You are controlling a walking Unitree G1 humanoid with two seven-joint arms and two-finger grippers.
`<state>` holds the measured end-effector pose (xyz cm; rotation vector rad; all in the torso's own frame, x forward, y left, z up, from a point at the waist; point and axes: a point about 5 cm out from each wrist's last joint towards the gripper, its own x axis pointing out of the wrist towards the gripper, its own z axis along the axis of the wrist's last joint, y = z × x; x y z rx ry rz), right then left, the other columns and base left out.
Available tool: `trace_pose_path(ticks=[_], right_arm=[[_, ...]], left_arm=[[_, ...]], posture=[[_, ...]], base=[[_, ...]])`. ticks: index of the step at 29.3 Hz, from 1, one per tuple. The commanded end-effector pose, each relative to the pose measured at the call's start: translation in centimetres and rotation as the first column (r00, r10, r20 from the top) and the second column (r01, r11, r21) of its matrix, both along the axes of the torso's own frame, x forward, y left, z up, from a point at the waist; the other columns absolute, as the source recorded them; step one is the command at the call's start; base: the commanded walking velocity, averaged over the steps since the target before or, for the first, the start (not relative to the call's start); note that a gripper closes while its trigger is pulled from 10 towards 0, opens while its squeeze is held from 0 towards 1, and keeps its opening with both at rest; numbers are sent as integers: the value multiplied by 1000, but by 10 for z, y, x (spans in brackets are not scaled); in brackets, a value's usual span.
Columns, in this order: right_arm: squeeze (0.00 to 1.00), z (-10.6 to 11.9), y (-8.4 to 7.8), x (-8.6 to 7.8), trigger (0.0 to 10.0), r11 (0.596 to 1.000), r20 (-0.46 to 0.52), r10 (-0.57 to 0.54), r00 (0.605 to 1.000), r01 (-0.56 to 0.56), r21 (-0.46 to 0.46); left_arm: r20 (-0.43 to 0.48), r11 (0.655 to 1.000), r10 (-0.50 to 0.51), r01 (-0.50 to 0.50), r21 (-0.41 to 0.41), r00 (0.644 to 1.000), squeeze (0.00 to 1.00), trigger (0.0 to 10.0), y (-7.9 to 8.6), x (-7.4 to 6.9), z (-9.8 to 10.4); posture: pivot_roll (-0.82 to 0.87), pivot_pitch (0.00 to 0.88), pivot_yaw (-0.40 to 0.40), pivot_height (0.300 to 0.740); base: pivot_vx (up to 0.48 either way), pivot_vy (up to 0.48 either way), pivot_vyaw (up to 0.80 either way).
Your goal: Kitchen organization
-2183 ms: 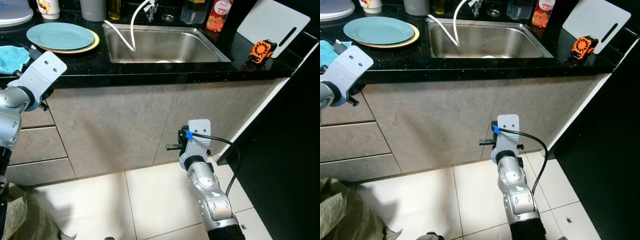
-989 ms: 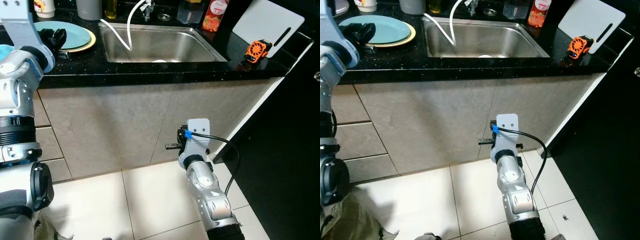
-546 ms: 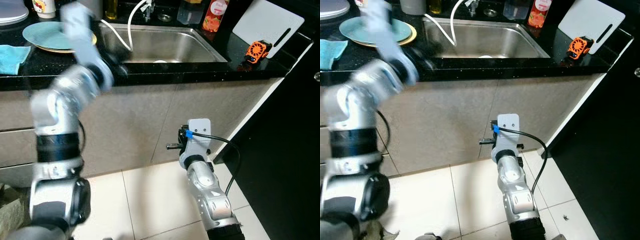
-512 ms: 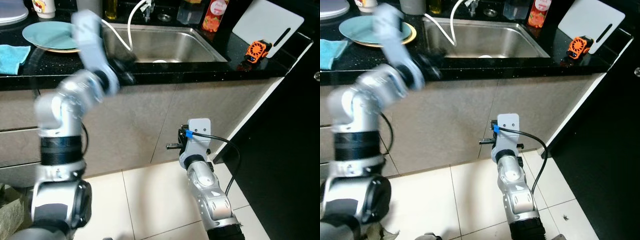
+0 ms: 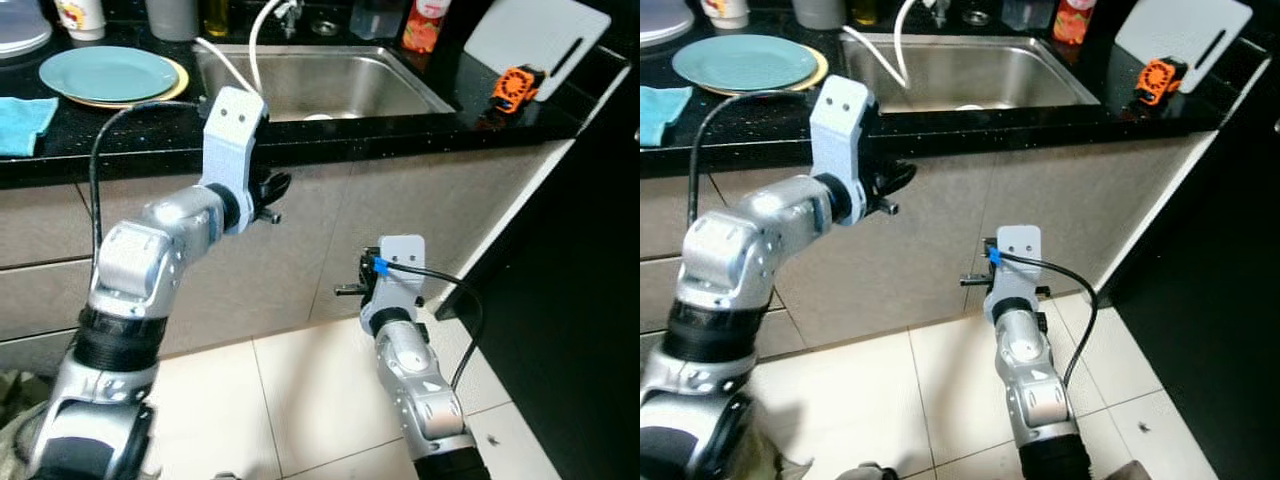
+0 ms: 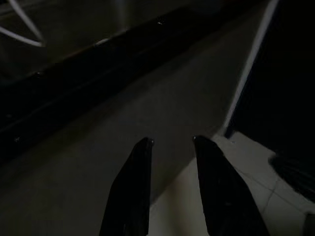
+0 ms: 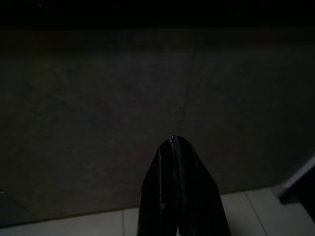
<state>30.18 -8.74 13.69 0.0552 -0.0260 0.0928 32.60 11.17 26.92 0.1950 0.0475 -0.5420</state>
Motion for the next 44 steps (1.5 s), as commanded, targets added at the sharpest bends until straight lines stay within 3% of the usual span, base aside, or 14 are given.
trace_pose_path(ticks=[1, 8, 10, 16, 18, 20, 23, 27, 30, 33, 37, 41, 44], right_arm=[[0, -1, 8, -6, 10000, 999, -2, 1, 1000, -1, 39], [0, 9, 13, -10, 10000, 999, 44, 48, 998, -48, 9], [0, 17, 5, -15, 10000, 1000, 74, 27, 997, -28, 12], [0, 30, -14, -18, 10000, 998, 121, -56, 991, 53, 26], [0, 39, -26, -18, 10000, 992, 140, -113, 984, 106, 61], [0, 46, -33, -18, 10000, 988, 157, -147, 977, 136, 80], [0, 62, -51, -15, 10000, 970, 180, -225, 958, 203, 133], [0, 65, -52, -14, 10000, 969, 182, -227, 957, 201, 146], [0, 68, -46, -13, 10000, 975, 220, -196, 956, 165, 150], [0, 68, -40, -13, 10000, 980, 237, -170, 957, 140, 139], [0, 68, -35, -13, 10000, 984, 243, -152, 958, 123, 133], [0, 57, -25, -16, 10000, 990, 206, -108, 973, 86, 112], [0, 54, -23, -17, 10000, 991, 186, -93, 978, 72, 116]], left_arm=[[21, 999, -39, 39, 17, 999, 0, 10000, -6, -8, 0], [93, 997, 79, -78, -17, 993, 0, 10000, -9, -16, -12], [148, 988, 156, -157, -2, 977, 0, 10000, 1, -18, -23], [71, 977, 210, -207, -40, 975, 0, 10000, 9, -17, -37], [-37, 986, 134, -137, -94, 990, 0, 10000, 7, -22, -45], [-50, 987, 115, -120, -103, 992, 0, 10000, 5, -25, -47], [-16, 960, 250, -250, -122, 968, 0, 10000, 11, -21, -50], [11, 947, 310, -307, -98, 951, 0, 10000, 18, -18, -55], [283, 931, 340, -364, 33, 897, 0, 10000, 34, -23, -59], [357, 926, 336, -375, 43, 871, 0, 10000, 39, -28, -63], [342, 922, 355, -387, 27, 870, 0, 10000, 42, -31, -68], [233, 918, 390, -396, -26, 891, 0, 10000, 44, -28, -78], [202, 911, 409, -410, -42, 890, 0, 10000, 46, -25, -83]], posture=[[265, 83, -28, 740], [257, 80, -37, 740], [251, 76, -31, 740], [240, 74, -36, 740], [229, 72, -39, 740], [227, 71, -42, 740], [220, 68, -50, 740], [224, 70, -56, 740], [231, 71, -64, 740], [234, 72, -69, 740], [230, 73, -70, 740], [232, 75, -74, 740], [234, 72, -71, 740]], base=[[0, 0, 0], [0, 0, 0], [0, 0, 0], [0, 0, 0], [0, 0, 0], [0, 0, 0], [0, 0, 0], [0, 0, 0], [0, 0, 0], [0, 0, 0], [0, 0, 0], [0, 0, 0], [0, 0, 0]])
